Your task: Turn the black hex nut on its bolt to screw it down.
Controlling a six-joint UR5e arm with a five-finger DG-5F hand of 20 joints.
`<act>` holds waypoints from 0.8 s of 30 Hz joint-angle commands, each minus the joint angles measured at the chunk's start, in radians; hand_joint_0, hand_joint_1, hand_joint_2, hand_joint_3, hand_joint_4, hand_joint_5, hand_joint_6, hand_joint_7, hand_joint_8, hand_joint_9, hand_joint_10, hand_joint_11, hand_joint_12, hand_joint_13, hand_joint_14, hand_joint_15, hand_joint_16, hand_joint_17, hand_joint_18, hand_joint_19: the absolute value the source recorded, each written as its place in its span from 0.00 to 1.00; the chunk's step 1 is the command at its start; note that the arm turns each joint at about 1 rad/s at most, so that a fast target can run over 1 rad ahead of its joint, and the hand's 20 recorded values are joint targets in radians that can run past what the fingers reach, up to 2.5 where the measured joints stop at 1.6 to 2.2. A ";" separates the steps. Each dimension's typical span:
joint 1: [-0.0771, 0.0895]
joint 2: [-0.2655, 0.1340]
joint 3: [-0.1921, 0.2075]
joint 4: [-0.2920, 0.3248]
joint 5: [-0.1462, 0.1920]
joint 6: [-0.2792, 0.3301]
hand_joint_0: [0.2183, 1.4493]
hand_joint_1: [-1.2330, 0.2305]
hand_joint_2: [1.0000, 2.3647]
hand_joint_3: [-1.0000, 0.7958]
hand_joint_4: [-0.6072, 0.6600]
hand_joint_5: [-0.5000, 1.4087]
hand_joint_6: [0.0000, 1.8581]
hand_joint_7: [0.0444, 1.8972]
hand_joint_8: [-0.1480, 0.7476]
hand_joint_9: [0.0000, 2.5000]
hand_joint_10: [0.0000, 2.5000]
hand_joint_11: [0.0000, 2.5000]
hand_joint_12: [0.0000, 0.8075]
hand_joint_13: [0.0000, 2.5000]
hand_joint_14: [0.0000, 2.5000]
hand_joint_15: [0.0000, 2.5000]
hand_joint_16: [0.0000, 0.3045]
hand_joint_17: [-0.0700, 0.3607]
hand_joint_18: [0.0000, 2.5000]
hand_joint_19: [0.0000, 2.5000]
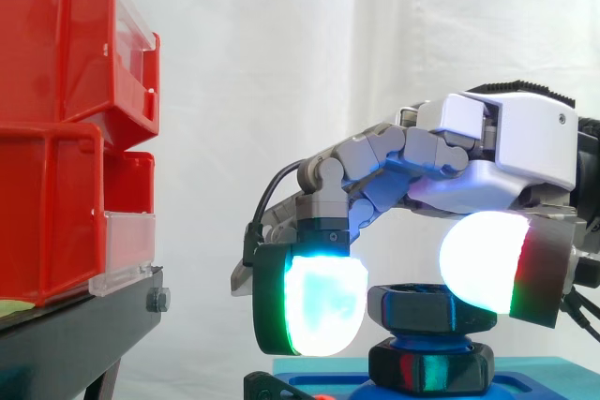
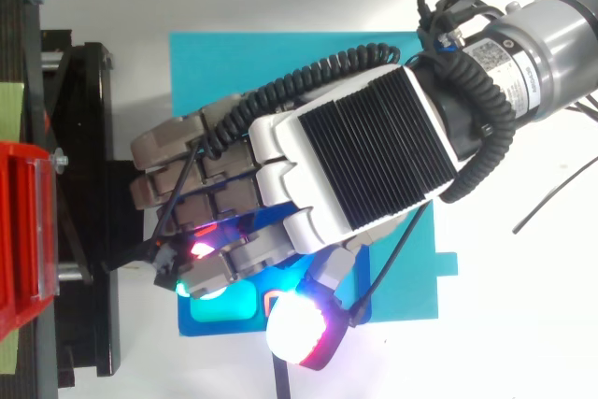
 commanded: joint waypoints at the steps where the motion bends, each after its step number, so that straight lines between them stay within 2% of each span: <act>1: -0.005 0.001 0.000 -0.001 -0.001 0.000 0.21 0.60 0.00 0.28 0.54 0.22 0.41 0.53 0.33 0.33 0.00 0.13 0.30 0.27 0.00 0.12 0.10 0.32 0.18 0.12; 9: -0.017 0.000 0.000 -0.001 -0.005 0.001 0.21 0.60 0.00 0.28 0.54 0.21 0.44 0.51 0.34 0.33 0.00 0.13 0.30 0.27 0.01 0.13 0.10 0.32 0.18 0.12; 21: -0.045 0.000 0.000 0.007 -0.037 0.003 0.21 0.60 0.00 0.28 0.53 0.20 0.46 0.51 0.34 0.34 0.01 0.14 0.30 0.29 0.01 0.14 0.10 0.32 0.18 0.13; 22: -0.052 0.001 0.000 0.008 -0.045 0.003 0.21 0.60 0.00 0.28 0.53 0.20 0.46 0.49 0.34 0.34 0.01 0.14 0.30 0.29 0.01 0.15 0.10 0.32 0.18 0.13; 24: -0.057 0.000 0.000 0.011 -0.053 0.003 0.21 0.60 0.00 0.28 0.53 0.20 0.46 0.49 0.34 0.34 0.00 0.14 0.30 0.29 0.01 0.15 0.10 0.32 0.18 0.13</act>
